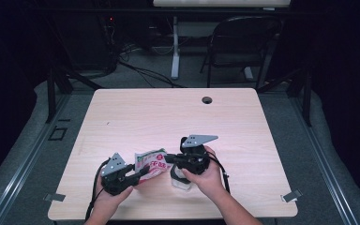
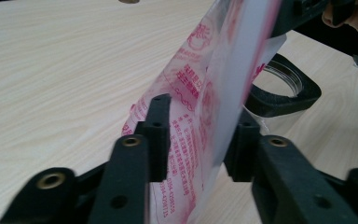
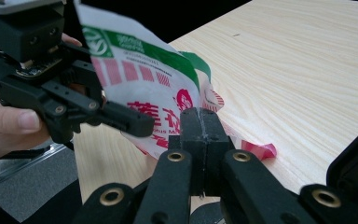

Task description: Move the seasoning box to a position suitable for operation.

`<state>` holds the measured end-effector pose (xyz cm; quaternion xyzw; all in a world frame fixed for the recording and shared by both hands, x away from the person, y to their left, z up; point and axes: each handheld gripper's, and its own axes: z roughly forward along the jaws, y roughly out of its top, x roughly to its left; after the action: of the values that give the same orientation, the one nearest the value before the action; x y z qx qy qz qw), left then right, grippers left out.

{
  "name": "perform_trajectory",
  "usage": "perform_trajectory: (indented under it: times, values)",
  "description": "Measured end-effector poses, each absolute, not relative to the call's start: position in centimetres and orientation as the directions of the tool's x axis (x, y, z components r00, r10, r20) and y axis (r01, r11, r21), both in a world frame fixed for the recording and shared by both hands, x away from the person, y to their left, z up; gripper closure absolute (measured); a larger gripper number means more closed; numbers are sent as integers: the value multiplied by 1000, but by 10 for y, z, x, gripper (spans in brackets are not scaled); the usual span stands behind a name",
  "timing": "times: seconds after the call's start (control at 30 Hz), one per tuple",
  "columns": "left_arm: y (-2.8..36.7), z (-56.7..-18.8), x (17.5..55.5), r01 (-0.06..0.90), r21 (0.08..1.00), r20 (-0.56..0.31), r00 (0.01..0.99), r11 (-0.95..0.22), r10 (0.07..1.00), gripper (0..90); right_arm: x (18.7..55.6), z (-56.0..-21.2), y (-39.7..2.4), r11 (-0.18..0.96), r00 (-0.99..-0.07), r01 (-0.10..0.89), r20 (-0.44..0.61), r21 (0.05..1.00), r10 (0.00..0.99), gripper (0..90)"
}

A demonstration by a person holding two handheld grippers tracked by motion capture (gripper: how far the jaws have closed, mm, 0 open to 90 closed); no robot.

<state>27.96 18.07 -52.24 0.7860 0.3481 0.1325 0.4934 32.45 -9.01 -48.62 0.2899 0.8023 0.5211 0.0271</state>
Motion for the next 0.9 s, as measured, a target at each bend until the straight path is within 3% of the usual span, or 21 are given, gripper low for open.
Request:
perform_trajectory:
  times: [0.53,0.9]
  values:
    - [179,-549,285,464,830,-137,709,-311,692,397,324,-487,-90,280,-826,438,261,854,499,900]
    - [175,-565,289,480,804,-86,679,-352,729,331,325,-487,-90,282,-827,439,261,853,498,900]
